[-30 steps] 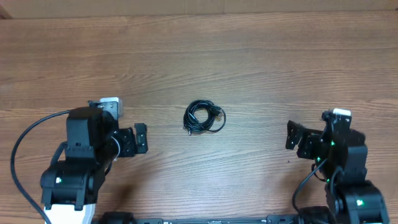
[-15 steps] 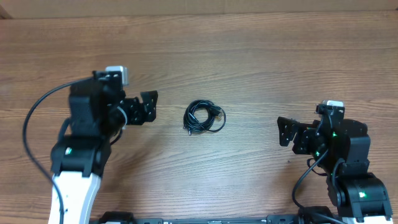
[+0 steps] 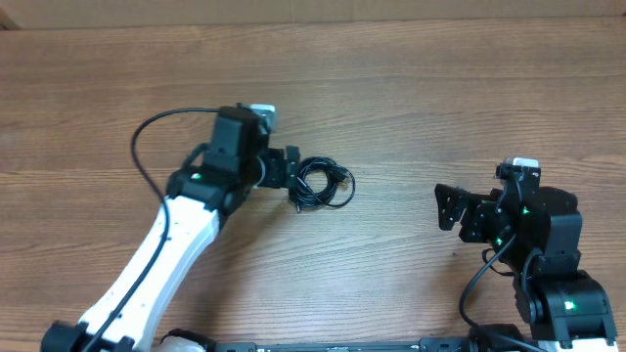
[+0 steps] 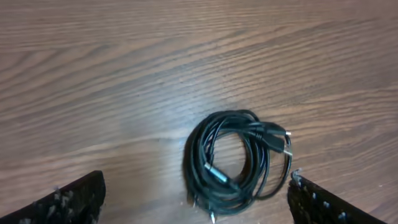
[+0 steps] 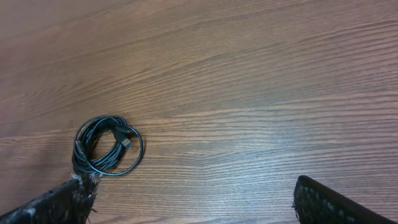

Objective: Untangle cables
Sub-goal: 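Reach the left gripper to the coiled black cable and grasp it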

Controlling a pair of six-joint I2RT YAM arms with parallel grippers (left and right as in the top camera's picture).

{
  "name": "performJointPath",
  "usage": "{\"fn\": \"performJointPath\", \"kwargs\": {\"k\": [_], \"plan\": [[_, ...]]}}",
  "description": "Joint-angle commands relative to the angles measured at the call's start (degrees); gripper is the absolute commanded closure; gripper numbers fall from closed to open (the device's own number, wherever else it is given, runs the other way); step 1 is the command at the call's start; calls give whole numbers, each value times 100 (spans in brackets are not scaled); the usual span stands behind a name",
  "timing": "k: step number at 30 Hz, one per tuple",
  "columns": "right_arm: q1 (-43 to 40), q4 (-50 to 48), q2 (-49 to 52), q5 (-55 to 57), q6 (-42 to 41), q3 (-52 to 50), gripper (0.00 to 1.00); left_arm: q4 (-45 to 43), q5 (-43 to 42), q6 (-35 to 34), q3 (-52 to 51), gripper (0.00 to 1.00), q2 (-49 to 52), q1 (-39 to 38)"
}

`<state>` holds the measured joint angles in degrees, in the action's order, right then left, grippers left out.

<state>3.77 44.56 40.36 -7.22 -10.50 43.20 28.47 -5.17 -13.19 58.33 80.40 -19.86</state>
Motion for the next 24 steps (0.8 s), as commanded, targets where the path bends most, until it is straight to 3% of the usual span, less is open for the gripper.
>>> {"fn": "performJointPath", "kwargs": {"k": [1,7,24], "plan": [[-22,-48,-4,-15,-17,168,0,-411,225,59,120,7,400,-219],[-22,22,-4,-15,-15,168,0,-1023,225,140,120,5,883,-339],[-22,57,-4,-13,-13,168,0,-1123,219,136,118,4,1084,-343]]}}
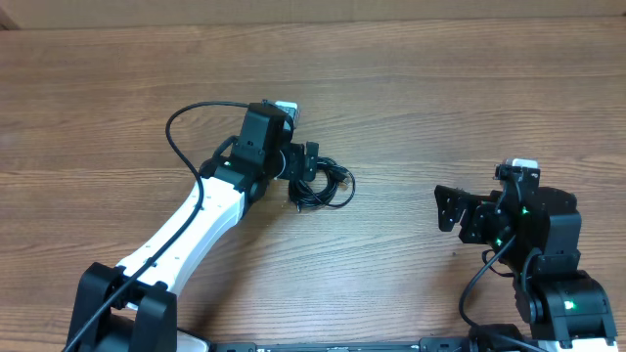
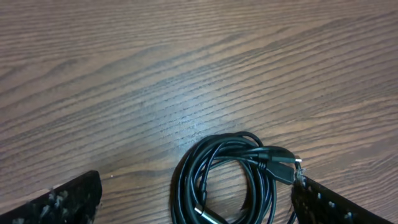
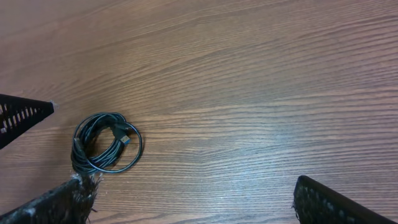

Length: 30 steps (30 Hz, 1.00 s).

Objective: Untangle cables
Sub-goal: 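Reach the left gripper to the coiled black cable and grasp it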

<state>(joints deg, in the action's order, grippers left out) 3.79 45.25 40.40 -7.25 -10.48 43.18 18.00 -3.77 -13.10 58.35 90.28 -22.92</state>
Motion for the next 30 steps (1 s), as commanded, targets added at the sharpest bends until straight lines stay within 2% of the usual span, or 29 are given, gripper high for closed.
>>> {"fn": "performJointPath", "kwargs": {"k": [1,12,16,21,27,29,30], "plan": [[-22,-15,-9,-11,-15,170,0,-101,76,127,116,4,120,-37],[-22,-7,-9,-17,-20,170,0,-533,-223,-94,116,13,968,-37],[-22,-9,-9,-15,-20,170,0,-625,-267,-190,116,20,1327,-37],[-22,-9,-9,-15,-20,170,0,-632,-376,-197,116,38,1539,-37],[-24,-15,-9,-11,-17,170,0,-584,-496,-195,118,85,1534,-37],[-24,-11,-9,-13,-17,170,0,-586,-756,-195,125,96,1510,-37],[-24,-9,-9,-13,-17,168,0,-577,-835,-195,151,96,1473,-37]]}}
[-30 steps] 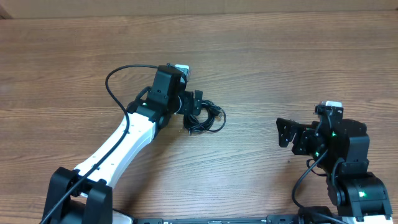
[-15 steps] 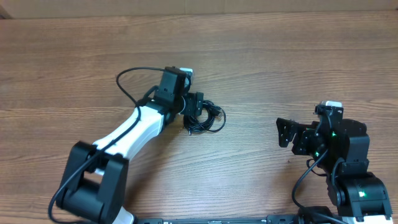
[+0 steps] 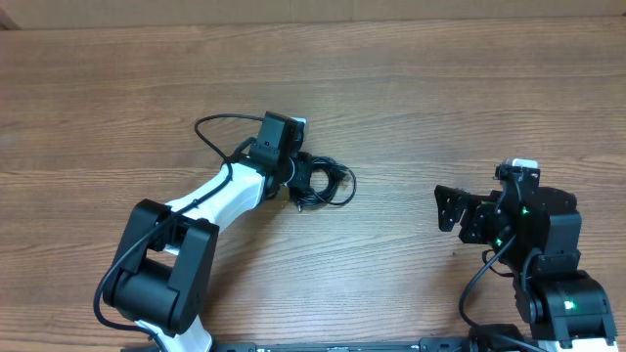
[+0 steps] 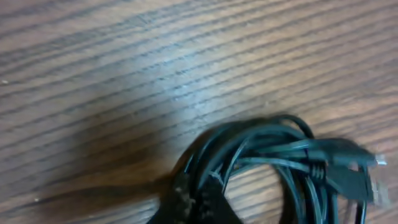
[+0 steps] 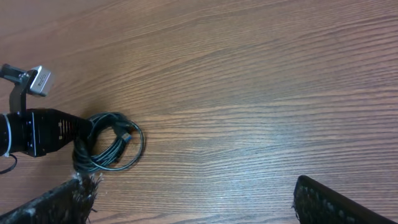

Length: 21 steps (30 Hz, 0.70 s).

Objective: Untangle cables
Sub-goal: 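Reach the left gripper to the coiled black cable and grasp it, then lift the cable with the left gripper and grasp it with the right gripper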

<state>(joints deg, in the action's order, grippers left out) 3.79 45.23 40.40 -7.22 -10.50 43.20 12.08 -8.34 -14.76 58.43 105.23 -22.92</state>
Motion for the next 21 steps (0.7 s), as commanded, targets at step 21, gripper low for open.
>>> {"fn": "performJointPath", "kwargs": {"k": [21], "plan": [[-22,-533,728,-1012,9,166,0,859,-2319,-297,1676,96,-2103,-37]]}}
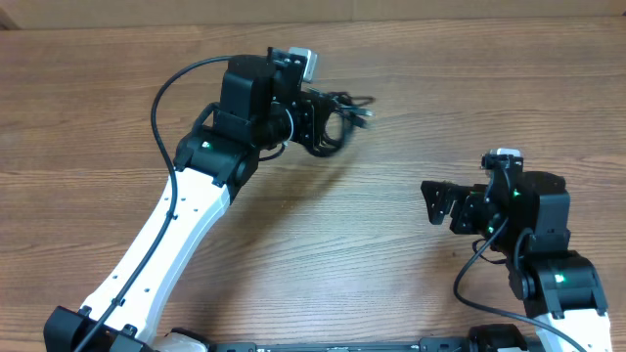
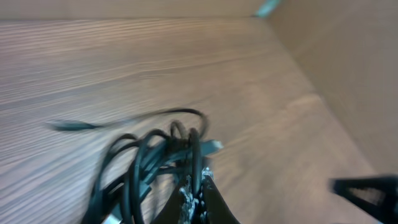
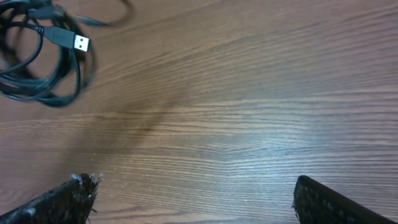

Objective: Untangle cables
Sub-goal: 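Lift the cable with the left gripper and grasp it with the right gripper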

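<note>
A coil of black cables [image 1: 337,119] hangs off the table, with my left gripper [image 1: 315,125] shut on it. In the left wrist view the loops [image 2: 149,168] spread left of the closed fingers [image 2: 198,198], blurred by motion. The right wrist view shows the bundle [image 3: 43,56] at its upper left with a silver USB plug [image 3: 79,43] sticking out. My right gripper [image 1: 437,207] stands open low at the right, nothing between its fingers [image 3: 326,202].
The wooden table [image 1: 440,88] fills the view. A cardboard wall [image 2: 348,68] rises at the right in the left wrist view. The left arm's own black cable [image 1: 171,88] arcs over the table's left half.
My left gripper, shut on the coil on the table, has lifted it and moved toward the far side. The right gripper has shifted slightly to the left.
My left gripper stood open just left of the coil lying on the table. It then sat closer over the coil, still open. Later it was shut on the coil's left side at table level, and now holds it raised. The right gripper stayed open throughout.
</note>
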Controlling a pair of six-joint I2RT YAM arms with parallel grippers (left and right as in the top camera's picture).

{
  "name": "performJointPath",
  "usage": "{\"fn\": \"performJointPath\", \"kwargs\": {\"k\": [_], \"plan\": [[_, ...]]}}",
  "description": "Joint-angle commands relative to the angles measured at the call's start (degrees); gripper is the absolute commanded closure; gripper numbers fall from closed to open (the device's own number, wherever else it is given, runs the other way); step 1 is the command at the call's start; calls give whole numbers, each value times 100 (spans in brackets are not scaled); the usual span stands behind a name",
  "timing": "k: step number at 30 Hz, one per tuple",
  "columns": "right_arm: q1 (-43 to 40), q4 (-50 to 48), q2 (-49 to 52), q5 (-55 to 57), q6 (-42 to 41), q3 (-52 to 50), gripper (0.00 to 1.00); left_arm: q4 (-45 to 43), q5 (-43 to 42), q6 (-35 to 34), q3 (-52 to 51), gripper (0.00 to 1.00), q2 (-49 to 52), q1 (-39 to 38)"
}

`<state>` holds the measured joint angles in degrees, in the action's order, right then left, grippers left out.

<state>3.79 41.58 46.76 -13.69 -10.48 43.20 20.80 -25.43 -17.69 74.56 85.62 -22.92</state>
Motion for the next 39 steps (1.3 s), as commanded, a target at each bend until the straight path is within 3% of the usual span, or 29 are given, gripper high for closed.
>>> {"fn": "performJointPath", "kwargs": {"k": [1,7,22,28,35,39], "plan": [[-22,-286,118,-597,7,166,0,83,-496,-9,61,96,-142,-46],[133,-898,382,-1676,0,166,0,22,-979,-13,61,96,-131,-236],[706,-1355,1510,-2155,0,166,2,-192,-1169,-13,66,96,-256,-466],[1045,-1683,1729,-1775,-28,166,18,-376,-1211,-186,74,96,-494,-560],[1438,-2092,2205,-1532,-481,166,22,-411,-1200,-334,83,96,-857,-651],[1580,-2396,2286,-1552,-481,166,35,-273,-1187,-376,83,96,-876,-673]]}}
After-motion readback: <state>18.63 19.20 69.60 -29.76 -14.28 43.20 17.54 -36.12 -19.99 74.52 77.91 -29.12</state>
